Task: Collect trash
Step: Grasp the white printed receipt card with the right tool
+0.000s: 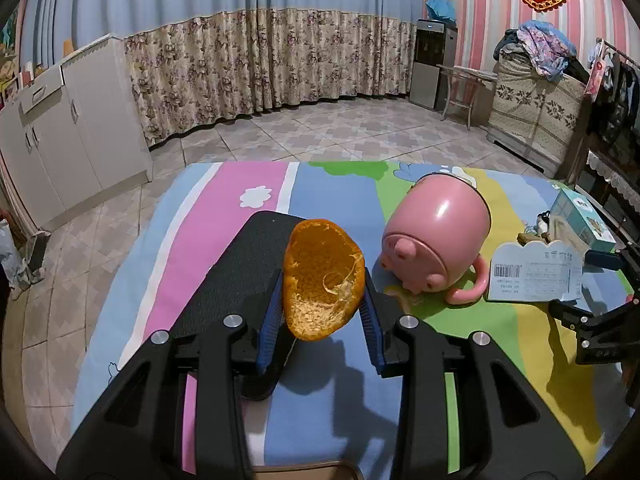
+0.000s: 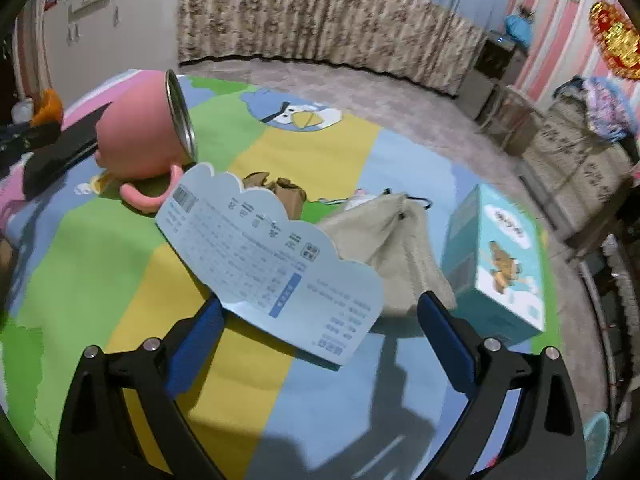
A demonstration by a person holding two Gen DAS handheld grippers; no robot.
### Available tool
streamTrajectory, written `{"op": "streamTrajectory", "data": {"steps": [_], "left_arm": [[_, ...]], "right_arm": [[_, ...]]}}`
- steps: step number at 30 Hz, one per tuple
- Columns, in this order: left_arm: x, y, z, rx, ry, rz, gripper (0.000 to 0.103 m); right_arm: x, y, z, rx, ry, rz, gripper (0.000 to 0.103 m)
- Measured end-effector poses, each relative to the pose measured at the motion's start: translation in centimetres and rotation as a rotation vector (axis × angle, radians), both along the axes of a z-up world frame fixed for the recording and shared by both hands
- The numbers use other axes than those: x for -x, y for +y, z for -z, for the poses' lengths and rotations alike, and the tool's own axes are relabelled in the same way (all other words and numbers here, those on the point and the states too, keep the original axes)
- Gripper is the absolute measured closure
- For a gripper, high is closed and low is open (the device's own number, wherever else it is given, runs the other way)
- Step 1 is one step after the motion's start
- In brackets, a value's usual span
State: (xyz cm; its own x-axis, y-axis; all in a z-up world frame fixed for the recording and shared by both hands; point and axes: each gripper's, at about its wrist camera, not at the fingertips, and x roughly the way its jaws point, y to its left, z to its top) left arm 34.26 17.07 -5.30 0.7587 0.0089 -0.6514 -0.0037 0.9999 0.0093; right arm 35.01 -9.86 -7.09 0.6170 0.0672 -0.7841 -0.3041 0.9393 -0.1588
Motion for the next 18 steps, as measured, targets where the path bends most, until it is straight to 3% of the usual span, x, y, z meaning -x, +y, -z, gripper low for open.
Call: {"op": "streamTrajectory", "data": {"steps": [3, 9, 18], "left_arm": [[0.0, -0.1, -0.2, -0.004, -0.005, -0.001, 0.068], [0.0, 0.0, -0.2, -0.004, -0.008, -0.002, 0.068], [0.1, -0.4, -0.5, -0.046, -0.029, -0.012, 0.068]], "right_arm": [[0.3, -0.4, 0.1, -0.027, 0.013, -0.016, 0.029], [2.3, -1.4, -0.1, -0.066, -0.009, -0.022, 0.029], [6.3, -6.2, -1.4, -0.138, -0.035, 0.090, 0.029]]}}
